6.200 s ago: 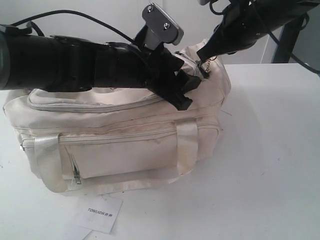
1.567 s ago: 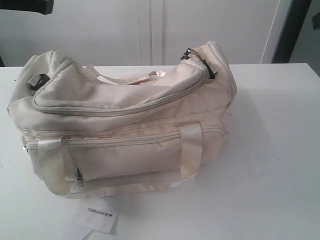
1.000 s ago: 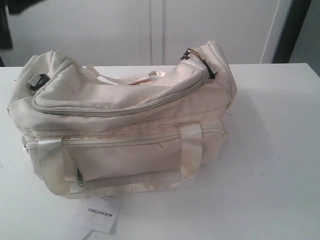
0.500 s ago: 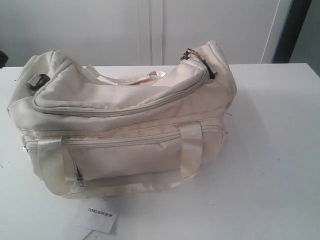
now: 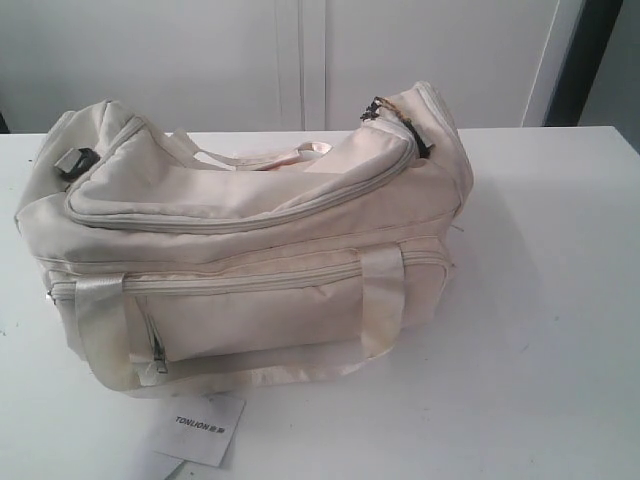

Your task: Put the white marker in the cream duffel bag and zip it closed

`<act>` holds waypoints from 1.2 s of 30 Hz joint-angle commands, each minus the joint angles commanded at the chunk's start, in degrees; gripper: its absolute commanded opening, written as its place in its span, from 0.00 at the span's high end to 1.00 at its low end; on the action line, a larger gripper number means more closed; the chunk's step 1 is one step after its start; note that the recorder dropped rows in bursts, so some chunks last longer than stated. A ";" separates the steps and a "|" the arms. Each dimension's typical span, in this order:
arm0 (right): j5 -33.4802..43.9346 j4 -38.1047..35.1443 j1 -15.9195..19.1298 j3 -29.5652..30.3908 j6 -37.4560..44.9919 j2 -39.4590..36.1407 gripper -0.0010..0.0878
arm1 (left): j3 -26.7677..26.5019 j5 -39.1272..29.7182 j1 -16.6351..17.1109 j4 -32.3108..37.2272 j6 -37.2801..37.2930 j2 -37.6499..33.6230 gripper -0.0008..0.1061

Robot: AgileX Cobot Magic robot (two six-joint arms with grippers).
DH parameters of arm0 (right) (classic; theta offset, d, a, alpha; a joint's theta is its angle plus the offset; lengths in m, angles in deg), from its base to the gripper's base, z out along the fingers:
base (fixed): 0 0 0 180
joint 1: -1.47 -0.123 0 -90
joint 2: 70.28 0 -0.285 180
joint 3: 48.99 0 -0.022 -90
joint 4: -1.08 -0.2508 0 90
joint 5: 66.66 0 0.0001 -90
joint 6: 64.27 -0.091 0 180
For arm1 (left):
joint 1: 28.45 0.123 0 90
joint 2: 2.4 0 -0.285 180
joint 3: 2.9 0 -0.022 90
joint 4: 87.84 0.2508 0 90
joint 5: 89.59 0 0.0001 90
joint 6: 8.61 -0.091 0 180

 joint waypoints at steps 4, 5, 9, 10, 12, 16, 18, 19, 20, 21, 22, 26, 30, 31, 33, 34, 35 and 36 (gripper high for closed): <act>-2.24 0.00 0.00 2.12 0.01 3.98 0.99 | 4.55 0.29 0.00 0.00 1.41 6.16 0.99; -2.84 0.00 0.00 2.71 0.01 5.07 0.99 | 5.56 0.53 0.00 0.00 2.24 7.78 0.99; -3.93 0.00 0.00 4.84 0.15 9.36 0.99 | 8.51 0.27 0.00 0.00 3.91 13.53 0.99; -3.52 0.00 0.00 5.23 0.15 10.46 0.99 | 8.83 0.27 0.00 0.00 4.43 14.78 0.99; -1.70 0.00 0.00 5.45 0.15 12.51 0.99 | 9.26 -0.25 0.00 -0.14 4.96 16.64 0.99; -0.62 0.00 0.00 5.45 0.15 14.62 0.99 | 9.26 -3.15 0.00 -0.14 4.84 19.41 0.99; -0.62 0.00 0.00 5.45 0.15 14.88 0.99 | 9.26 -3.02 0.00 -0.14 4.84 19.45 0.99; -0.62 0.00 0.00 5.45 0.15 14.88 0.99 | 9.26 -2.92 0.00 -0.14 4.84 19.45 0.99; -0.62 0.00 0.00 5.45 0.15 14.88 0.99 | 9.26 -2.92 0.00 -0.14 4.84 19.45 0.99; -0.62 0.00 0.00 5.45 0.15 14.88 0.99 | 9.26 -2.92 0.00 -0.14 4.84 19.45 0.99; -0.62 0.00 0.00 5.45 0.15 14.88 0.99 | 9.26 -2.92 0.00 -0.14 4.84 19.45 0.99; -0.62 0.00 0.00 5.45 0.15 14.88 0.99 | 9.26 -2.81 0.00 -0.14 4.84 19.45 0.99; -0.62 0.00 0.00 5.45 0.15 14.88 0.99 | 9.26 -2.72 0.00 -0.14 4.74 19.45 0.99; -0.62 0.00 0.00 5.45 0.15 14.88 0.99 | 9.26 -2.72 0.00 -0.14 4.74 19.45 0.99; -0.62 0.00 0.00 5.45 0.15 14.88 0.99 | 9.26 -2.69 0.00 -0.14 4.74 19.45 0.99; -0.62 0.00 0.00 5.45 0.15 14.88 0.99 | 9.37 -2.69 0.00 -0.14 4.74 19.45 0.99; -0.62 0.00 0.00 5.45 0.15 14.88 0.99 | 9.37 -2.69 0.00 -0.14 4.74 19.45 0.99; -0.62 0.00 0.00 5.45 0.15 14.88 0.99 | 9.37 -2.57 0.00 0.02 4.89 19.45 0.99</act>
